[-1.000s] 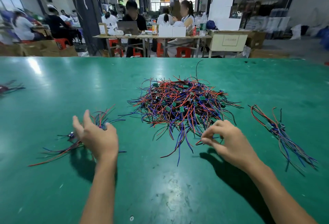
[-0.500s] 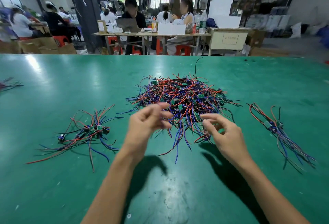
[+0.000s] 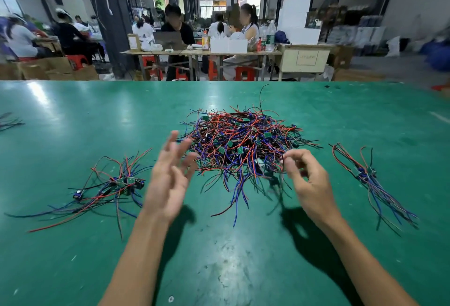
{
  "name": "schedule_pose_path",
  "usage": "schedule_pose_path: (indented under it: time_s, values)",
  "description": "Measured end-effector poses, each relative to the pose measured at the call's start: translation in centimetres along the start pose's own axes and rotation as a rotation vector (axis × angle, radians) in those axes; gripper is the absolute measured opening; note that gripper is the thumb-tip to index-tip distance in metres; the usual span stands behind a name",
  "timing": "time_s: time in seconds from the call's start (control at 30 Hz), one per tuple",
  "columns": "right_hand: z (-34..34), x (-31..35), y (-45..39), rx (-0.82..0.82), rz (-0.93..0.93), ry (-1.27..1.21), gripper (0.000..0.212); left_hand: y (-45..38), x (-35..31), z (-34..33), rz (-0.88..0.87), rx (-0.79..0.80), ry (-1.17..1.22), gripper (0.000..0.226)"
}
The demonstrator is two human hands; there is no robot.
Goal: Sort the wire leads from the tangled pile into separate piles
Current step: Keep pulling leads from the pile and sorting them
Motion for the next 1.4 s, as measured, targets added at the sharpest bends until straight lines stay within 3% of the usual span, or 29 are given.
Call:
schedule_pose_path:
  time_s: [0.07, 0.17, 0.23, 0.37, 0.47, 0.57, 0.63, 0.7, 0.8, 0.87, 0.97, 1.03, 1.13, 1.2, 1.3, 1.4]
  values:
    - [0.2, 0.4, -0.2, -0.025, -0.051, -0.231, 0.013, 1.1, 2.4, -2.7, -0.080, 0.193, -0.580, 0.025]
    - [0.5, 1.1, -0.3, -0.048, -0.123, -0.398, 0.008, 2.8, 6.7, -5.0, -0.275, 0.479, -1.162, 0.028]
    - [0.6, 1.5, -0.4, -0.023, -0.154, -0.462, 0.007, 3.6, 8.7, -5.3, -0.374, 0.565, -1.332, 0.038]
    - [0.7, 2.6, -0.4, 0.056, -0.209, -0.664, 0.011, 3.8, 9.7, -5.3, -0.453, 0.527, -1.427, 0.052]
    - [0.7, 3.3, -0.4, 0.095, -0.289, -0.906, 0.010, 3.6, 9.8, -5.3, -0.442, 0.516, -1.456, 0.046]
    - [1.1, 3.6, -0.5, 0.081, -0.320, -1.041, 0.009, 3.7, 9.9, -5.5, -0.376, 0.563, -1.372, 0.024]
    - [1.3, 3.4, -0.6, 0.017, -0.348, -1.082, 0.009, 3.8, 10.0, -5.9, -0.166, 0.616, -1.097, 0.020]
    - [1.4, 3.0, -0.7, -0.057, -0.385, -1.070, 0.012, 4.1, 9.7, -6.6, 0.116, 0.635, -0.779, 0.031]
    - [1.7, 1.9, -0.9, -0.141, -0.444, -1.079, 0.009, 4.2, 9.2, -6.8, 0.282, 0.576, -0.667, 0.048]
    - [1.8, 1.2, -1.0, -0.191, -0.479, -1.059, 0.006, 4.0, 8.7, -6.6, 0.282, 0.536, -0.660, 0.050]
    - [1.5, 0.9, -0.9, -0.179, -0.507, -1.058, 0.008, 3.6, 7.8, -6.3, 0.182, 0.495, -0.607, 0.035]
    - [1.0, 1.0, -0.6, -0.044, -0.543, -1.053, 0.029, 3.3, 7.5, -6.0, 0.118, 0.422, -0.559, 0.027]
    - [-0.4, 1.4, 0.0, 0.213, -0.577, -0.819, 0.055, 3.1, 7.1, -5.6, 0.016, 0.339, -0.618, 0.022]
    - [-1.3, 1.7, 0.5, 0.273, -0.496, -0.677, 0.045, 3.0, 7.0, -5.4, -0.055, 0.339, -0.759, 0.023]
    - [-1.7, 1.7, 0.9, 0.178, -0.371, -0.562, 0.025, 2.8, 7.2, -5.0, -0.098, 0.342, -0.818, 0.024]
    - [-1.5, 1.1, 0.9, 0.103, -0.397, -0.584, 0.022, 2.7, 7.4, -5.0, -0.105, 0.347, -0.838, 0.027]
Point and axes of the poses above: each hand's wrist, its own y-axis away from the middle knuckle, its own z-axis out of the back of the hand, x = y × z, the point moved 2 cm from there along -y, towards the middle knuckle, and after that the axes turned 4 degrees about x, right-handed, at the moved point
